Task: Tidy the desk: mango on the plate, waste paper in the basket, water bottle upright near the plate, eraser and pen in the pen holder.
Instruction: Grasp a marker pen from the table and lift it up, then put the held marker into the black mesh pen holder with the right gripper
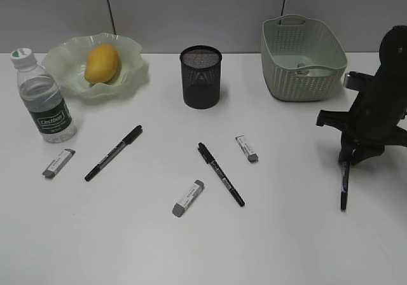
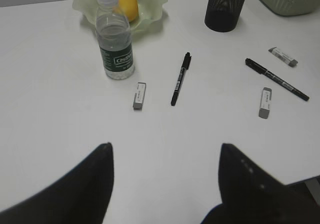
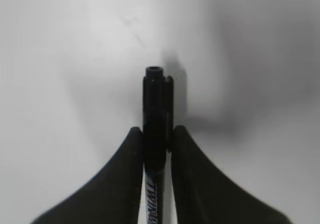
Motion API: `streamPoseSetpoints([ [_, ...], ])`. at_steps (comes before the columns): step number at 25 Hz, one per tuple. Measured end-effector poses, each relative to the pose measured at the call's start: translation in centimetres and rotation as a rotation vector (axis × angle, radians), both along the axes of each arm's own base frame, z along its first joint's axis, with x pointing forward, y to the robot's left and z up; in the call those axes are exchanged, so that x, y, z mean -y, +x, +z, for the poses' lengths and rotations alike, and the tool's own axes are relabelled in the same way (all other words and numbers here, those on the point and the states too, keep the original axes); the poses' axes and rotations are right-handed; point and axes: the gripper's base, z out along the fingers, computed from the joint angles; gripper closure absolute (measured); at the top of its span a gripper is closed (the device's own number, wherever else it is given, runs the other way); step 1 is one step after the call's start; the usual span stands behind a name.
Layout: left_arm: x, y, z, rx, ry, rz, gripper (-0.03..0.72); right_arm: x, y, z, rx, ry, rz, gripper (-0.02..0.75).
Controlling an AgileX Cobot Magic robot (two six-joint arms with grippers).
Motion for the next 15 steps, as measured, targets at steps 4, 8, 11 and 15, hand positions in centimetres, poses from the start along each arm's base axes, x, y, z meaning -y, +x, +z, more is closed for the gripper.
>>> streamPoseSetpoints([
  [4,0.0,0.0,0.0,0.000,0.000,0.000,0.191,-2.1,-0.3,2.8,0.091,0.001,0.134,0.591],
  [8,0.0,0.0,0.0,0.000,0.000,0.000,0.191,-5.6,-0.5,6.0,0.267,0.031,0.258,0.594],
  [11,0.0,0.0,0.0,0.000,0.000,0.000,0.191,-8.4,0.3,8.9,0.439,0.073,0.318,0.594],
  [15,0.0,0.0,0.0,0.000,0.000,0.000,0.191,-11.2,2.1,12.8,0.689,0.139,0.354,0.594],
])
